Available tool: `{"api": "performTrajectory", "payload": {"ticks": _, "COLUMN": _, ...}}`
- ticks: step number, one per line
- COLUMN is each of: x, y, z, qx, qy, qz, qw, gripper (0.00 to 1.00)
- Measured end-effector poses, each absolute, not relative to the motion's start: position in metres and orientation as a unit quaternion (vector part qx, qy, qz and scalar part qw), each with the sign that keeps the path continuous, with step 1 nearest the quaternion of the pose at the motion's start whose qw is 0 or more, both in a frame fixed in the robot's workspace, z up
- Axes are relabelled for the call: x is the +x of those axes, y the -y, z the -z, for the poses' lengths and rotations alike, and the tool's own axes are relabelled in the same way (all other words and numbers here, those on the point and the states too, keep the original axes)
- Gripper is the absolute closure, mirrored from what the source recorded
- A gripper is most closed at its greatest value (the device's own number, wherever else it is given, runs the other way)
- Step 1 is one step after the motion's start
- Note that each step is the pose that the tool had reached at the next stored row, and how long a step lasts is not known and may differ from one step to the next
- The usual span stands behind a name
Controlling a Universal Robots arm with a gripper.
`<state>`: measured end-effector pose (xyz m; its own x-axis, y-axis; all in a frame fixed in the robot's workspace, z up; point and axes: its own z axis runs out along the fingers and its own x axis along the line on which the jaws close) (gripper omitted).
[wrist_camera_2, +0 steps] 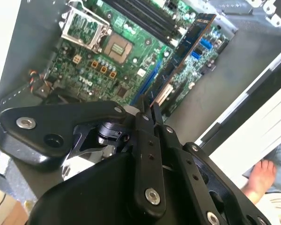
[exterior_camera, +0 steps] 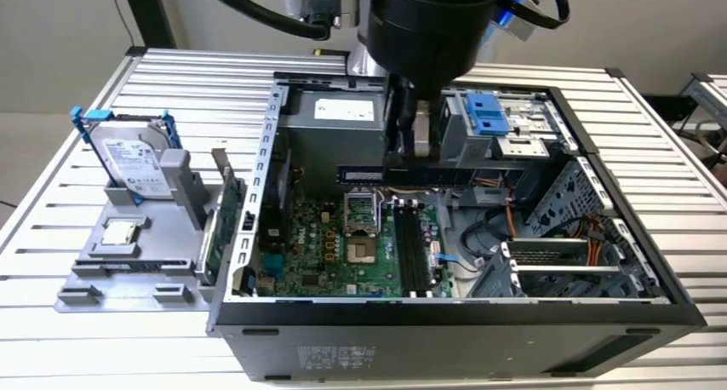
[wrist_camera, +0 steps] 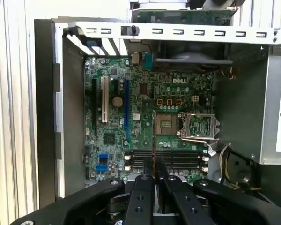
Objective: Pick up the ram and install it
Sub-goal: 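Pick up the ram and move it above insertion slot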
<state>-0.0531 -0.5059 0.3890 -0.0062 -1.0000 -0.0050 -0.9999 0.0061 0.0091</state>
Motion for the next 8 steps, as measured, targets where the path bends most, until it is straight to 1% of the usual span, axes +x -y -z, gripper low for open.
{"api": "performTrajectory", "payload": {"ticks": 8, "x": -0.031, "y": 0.504, "z": -0.388, "qx": 0.702, "qy": 0.712, "qz": 0.005, "qw": 0.001, "gripper": 1.00}}
